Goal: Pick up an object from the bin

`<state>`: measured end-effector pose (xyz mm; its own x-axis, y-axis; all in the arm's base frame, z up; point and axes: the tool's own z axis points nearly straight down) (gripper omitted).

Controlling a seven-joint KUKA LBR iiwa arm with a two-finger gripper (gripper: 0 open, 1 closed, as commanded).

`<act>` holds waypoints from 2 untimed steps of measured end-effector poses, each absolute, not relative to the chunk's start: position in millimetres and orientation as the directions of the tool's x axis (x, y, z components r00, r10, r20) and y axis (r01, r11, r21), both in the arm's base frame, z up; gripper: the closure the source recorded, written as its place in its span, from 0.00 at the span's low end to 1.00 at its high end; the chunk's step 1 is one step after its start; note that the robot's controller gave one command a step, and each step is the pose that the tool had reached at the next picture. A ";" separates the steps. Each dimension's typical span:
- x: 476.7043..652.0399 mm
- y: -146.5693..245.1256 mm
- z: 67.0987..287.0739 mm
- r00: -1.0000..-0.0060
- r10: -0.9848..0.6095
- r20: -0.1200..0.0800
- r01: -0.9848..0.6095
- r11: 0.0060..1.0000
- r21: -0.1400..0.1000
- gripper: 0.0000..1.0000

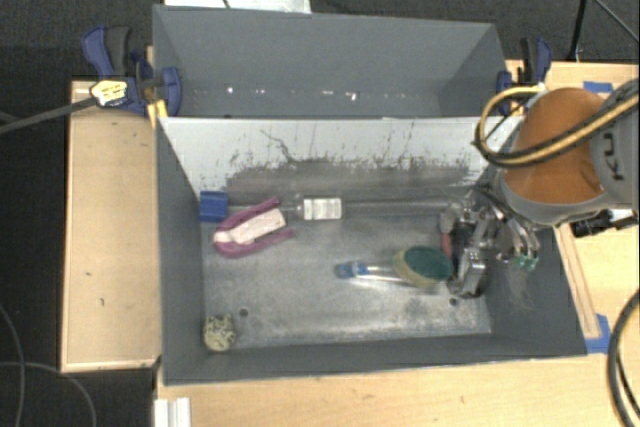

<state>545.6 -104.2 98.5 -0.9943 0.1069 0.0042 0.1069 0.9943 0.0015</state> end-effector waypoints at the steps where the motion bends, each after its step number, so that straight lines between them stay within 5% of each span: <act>1: 548.2 -103.2 104.0 -0.995 0.100 -0.005 0.100 0.995 0.002 1.00; 2: 547.5 -104.4 103.3 -0.995 0.098 -0.003 0.098 0.995 0.000 0.00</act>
Offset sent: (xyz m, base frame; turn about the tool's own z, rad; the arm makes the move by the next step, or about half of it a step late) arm 0.0000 0.0000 0.0000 0.0000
